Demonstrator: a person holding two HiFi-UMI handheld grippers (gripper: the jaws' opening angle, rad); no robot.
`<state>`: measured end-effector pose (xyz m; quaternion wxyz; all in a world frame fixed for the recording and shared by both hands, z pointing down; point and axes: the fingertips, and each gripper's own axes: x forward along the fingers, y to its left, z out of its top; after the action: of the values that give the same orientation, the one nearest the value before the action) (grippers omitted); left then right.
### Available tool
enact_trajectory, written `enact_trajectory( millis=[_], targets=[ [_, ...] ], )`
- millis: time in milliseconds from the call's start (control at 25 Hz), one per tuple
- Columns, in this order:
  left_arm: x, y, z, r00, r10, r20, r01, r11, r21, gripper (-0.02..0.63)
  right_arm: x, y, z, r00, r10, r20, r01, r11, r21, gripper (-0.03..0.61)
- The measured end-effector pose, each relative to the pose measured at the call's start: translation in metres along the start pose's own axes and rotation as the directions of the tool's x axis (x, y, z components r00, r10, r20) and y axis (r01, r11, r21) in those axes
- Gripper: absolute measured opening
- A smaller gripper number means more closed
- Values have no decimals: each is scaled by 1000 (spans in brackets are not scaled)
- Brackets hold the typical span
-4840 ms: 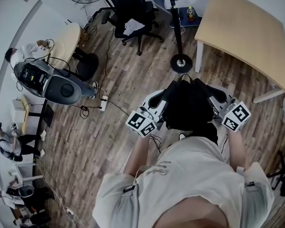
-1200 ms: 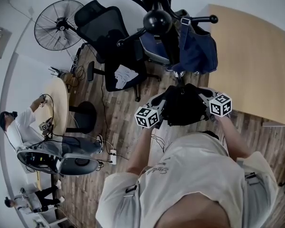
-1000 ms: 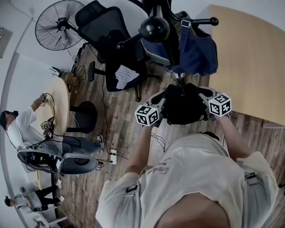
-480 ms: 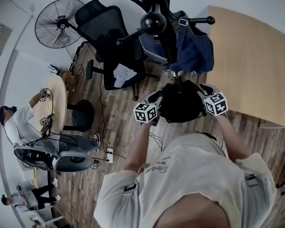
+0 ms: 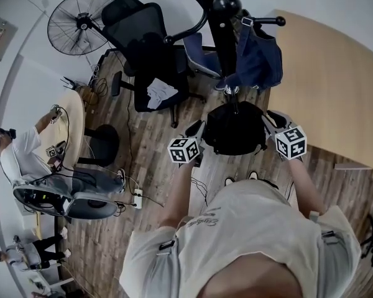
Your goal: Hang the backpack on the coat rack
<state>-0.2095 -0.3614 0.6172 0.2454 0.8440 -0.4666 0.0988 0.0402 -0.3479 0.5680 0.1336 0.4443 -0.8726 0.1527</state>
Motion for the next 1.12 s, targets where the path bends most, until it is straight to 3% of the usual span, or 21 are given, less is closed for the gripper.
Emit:
enact_trajectory(
  millis=[120, 200, 320, 600, 880, 1120],
  targets=[
    [-15, -20, 8, 1000, 4, 11, -5, 998, 65, 71, -17, 15, 12, 998, 29, 57, -29, 1000, -4, 79],
    [-27, -39, 20, 999, -4, 36, 0, 994, 111, 49, -29, 27, 20, 996, 31, 86, -28, 999, -33, -5],
    [-49, -68, 46, 996, -19, 87, 6, 990, 141, 35, -40, 49, 30, 993, 59, 103, -49, 994, -100, -6],
    [-76, -117, 84, 985, -70, 155, 34, 974, 223, 26, -71, 81, 63, 978, 122, 169, -97, 984, -148, -6],
    [-79, -135, 103, 980, -75, 182, 20, 958, 285, 26, -81, 90, 101, 965, 96, 245, -53, 983, -177, -6],
    [-85, -144, 117, 970, -68, 233, 1, 962, 274, 28, -87, 90, 124, 952, 72, 297, -17, 983, -183, -6]
  ],
)
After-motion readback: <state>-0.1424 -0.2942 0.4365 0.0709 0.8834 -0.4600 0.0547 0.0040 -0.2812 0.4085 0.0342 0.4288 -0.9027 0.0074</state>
